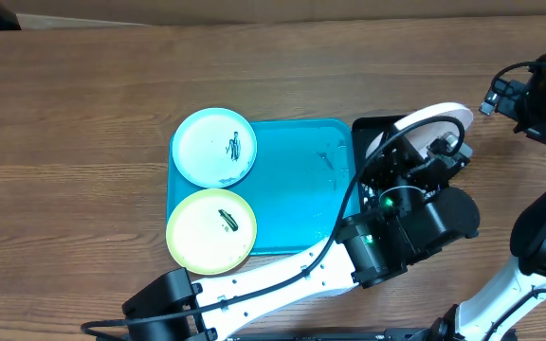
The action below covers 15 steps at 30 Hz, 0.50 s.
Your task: Clean dirty plates on tray and stack at the side
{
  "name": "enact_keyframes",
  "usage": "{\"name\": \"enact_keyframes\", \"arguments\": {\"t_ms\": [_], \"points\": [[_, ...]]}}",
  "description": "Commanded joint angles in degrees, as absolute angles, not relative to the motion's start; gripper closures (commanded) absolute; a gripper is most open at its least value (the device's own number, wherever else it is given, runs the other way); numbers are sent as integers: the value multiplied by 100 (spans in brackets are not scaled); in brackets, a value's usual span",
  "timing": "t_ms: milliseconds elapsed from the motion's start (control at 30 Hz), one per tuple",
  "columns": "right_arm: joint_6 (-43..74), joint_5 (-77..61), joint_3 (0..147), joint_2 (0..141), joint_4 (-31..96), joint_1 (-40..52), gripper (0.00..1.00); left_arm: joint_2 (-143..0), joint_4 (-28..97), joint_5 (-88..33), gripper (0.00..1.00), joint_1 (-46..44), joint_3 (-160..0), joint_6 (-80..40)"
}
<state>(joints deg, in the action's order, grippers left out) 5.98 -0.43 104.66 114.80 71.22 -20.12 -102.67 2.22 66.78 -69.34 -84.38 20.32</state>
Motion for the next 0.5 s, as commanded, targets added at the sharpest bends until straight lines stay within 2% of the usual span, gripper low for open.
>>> {"name": "enact_keyframes", "arguments": {"t_ms": [0,467], "points": [[620,-8,10497,11395,7096,-1999,0,-10342,-27,6912,96,-6936,-8573,2840],[620,-8,10497,11395,7096,-1999,0,-10342,-23,6447,96,-6989,-8571,2698]]}}
